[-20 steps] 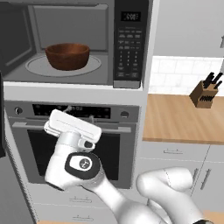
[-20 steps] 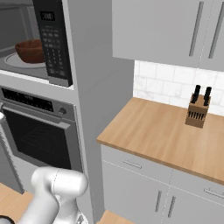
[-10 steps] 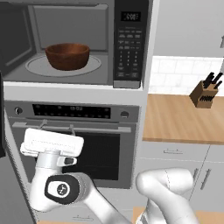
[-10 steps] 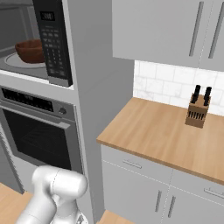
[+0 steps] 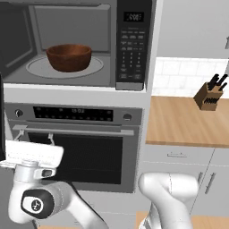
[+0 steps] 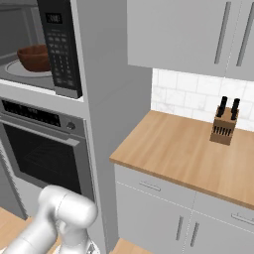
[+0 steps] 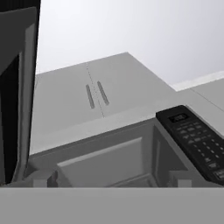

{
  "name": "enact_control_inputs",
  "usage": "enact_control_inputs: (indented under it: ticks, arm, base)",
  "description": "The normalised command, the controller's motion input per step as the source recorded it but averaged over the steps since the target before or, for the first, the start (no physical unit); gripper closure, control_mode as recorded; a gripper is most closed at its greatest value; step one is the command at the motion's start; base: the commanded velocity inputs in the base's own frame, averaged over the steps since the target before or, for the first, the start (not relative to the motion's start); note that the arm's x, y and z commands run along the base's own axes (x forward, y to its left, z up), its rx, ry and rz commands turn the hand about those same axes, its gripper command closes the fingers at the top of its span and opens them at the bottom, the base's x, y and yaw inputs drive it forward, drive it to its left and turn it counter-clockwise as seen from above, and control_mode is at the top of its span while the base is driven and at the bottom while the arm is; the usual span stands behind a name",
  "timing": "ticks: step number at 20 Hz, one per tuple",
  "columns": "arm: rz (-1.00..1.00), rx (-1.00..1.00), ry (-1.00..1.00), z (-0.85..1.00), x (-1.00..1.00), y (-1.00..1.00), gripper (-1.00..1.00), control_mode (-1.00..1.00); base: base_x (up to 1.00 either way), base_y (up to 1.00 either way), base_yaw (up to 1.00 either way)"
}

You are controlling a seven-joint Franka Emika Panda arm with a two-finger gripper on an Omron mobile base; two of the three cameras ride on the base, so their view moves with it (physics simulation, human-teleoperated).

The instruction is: Open the microwave, place the bowl with waffle inside the microwave, then close the microwave door and turn it on.

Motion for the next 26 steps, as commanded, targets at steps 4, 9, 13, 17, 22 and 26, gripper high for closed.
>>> enact_control_inputs:
  ticks: [4, 9, 13, 17, 22, 26]
  arm:
    - [0.00, 0.00, -0.15, -0.51, 0.26, 0.46, -1.00, -1.00]
    - [0.00, 0.00, -0.06, -0.13, 0.05, 0.53, -1.00, -1.00]
    - [0.00, 0.00, -0.01, 0.06, 0.00, 0.54, -1.00, -1.00]
    - [-0.01, 0.02, 0.00, 0.19, 0.00, 0.41, -1.00, -1.00]
    - [-0.02, 0.03, 0.00, 0.29, 0.04, 0.31, -1.00, -1.00]
    - [-0.01, 0.09, -0.02, 0.45, 0.02, 0.04, -1.00, -1.00]
  base:
    - [0.00, 0.00, 0.00]
    - [0.00, 0.00, 0.00]
    - [0.00, 0.00, 0.00]
    - [0.00, 0.00, 0.00]
    - [0.00, 0.00, 0.00]
    - [0.00, 0.00, 0.00]
